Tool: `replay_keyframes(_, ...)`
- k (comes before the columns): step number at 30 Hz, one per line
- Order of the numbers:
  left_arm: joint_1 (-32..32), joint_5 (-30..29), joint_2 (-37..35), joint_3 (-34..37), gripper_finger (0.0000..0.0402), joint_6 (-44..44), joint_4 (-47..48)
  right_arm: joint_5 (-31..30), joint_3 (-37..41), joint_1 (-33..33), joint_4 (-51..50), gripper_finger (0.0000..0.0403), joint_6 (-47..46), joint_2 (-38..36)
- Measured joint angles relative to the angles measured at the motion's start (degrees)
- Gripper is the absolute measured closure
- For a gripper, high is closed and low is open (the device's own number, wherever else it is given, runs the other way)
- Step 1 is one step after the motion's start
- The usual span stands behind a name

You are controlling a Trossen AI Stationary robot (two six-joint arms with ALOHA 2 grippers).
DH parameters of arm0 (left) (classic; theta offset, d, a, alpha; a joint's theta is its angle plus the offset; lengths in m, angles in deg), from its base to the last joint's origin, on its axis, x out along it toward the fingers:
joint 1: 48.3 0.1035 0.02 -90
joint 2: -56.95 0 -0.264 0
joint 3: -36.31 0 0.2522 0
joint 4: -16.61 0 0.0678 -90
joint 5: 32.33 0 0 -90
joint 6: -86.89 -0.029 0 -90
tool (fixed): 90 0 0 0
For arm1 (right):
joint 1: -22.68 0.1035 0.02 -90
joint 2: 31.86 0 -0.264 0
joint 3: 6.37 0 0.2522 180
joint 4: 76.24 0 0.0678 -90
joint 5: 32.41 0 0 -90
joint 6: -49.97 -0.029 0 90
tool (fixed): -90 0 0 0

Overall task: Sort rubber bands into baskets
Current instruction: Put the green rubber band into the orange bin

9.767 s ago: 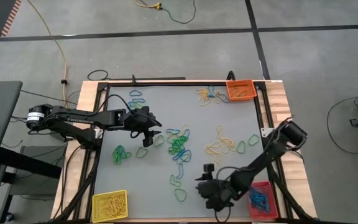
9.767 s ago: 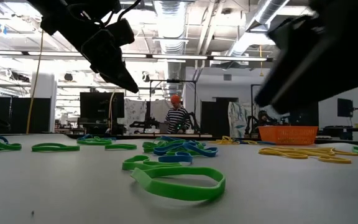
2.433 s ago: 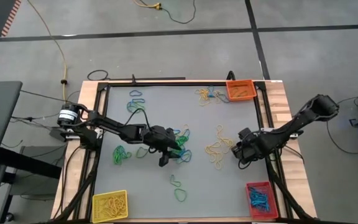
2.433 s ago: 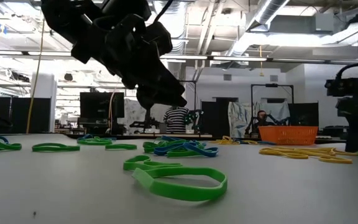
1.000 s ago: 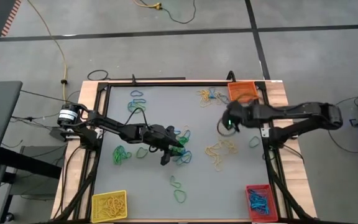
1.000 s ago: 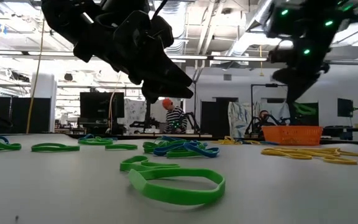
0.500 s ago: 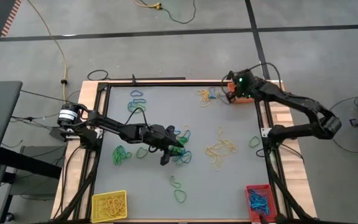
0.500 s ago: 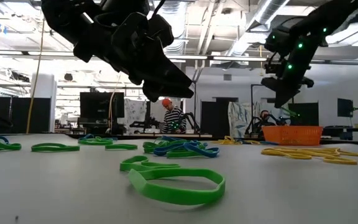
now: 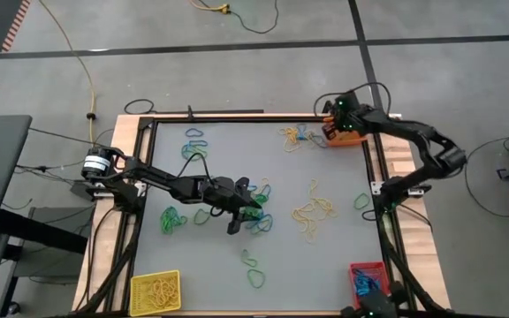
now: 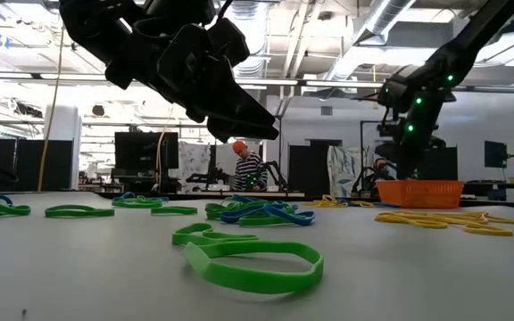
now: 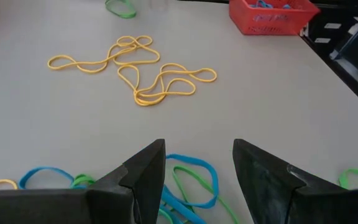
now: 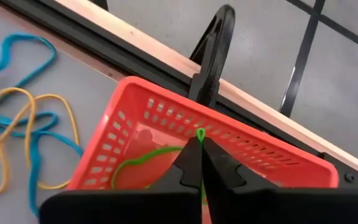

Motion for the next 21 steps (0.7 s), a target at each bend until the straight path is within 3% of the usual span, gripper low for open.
replay_keyframes(9,0.0,-0.3,0.0,0.0,0.0223,-0.9,0.0,0.0,0.0,0.1,-0.6,0.0317,0.9,1.5)
replay_keyframes(17,0.0,-0.9,0.0,0.0,0.0223,-0.9,0.1,0.0,0.0,0.2,-4.8,0.0211,0.0,-4.9)
replay_keyframes(21,0.0,-0.9,0.0,0.0,0.0223,-0.9,0.1,3.2,0.0,0.2,-11.3,0.0172,-1.9,-10.1)
